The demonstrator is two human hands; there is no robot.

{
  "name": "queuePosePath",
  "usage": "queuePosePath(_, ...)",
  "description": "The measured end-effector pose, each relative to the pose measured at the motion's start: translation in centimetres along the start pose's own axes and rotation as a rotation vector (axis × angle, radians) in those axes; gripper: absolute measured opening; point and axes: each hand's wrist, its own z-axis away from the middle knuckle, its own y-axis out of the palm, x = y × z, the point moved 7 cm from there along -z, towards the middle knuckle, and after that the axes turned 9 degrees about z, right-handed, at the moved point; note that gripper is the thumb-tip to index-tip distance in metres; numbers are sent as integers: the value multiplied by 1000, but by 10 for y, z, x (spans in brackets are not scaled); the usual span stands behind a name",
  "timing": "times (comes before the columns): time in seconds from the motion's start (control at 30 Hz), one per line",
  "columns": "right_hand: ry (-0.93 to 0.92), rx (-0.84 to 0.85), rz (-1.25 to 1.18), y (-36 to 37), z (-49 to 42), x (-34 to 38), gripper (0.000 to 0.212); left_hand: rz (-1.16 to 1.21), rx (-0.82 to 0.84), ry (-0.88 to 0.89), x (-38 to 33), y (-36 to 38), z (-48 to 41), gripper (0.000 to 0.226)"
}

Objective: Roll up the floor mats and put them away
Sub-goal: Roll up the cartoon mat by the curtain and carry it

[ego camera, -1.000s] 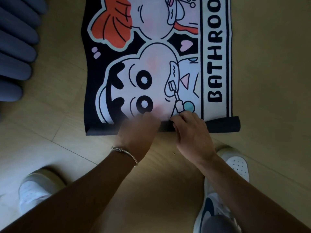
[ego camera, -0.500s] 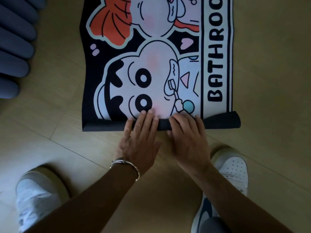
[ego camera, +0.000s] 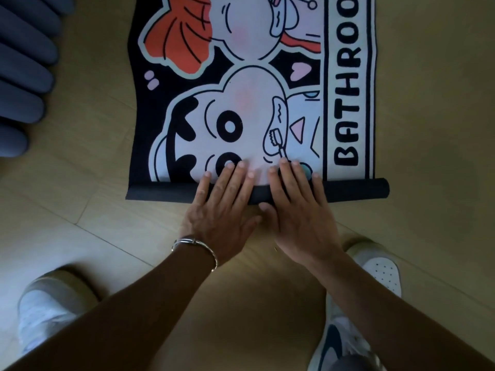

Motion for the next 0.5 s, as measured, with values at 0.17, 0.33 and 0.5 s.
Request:
queuePosePath(0.17, 17, -30, 0, -3, -15, -4, 63, 10, -50, -26, 5, -6, -11, 70)
queuePosePath(0.33, 50, 5, -28, -6, -37, -10, 62, -2, -59, -74, 14, -11, -28, 70)
queuePosePath(0.5, 64, 22, -34, -7, -54, -15, 62, -20, -86, -64, 20, -17, -43, 69)
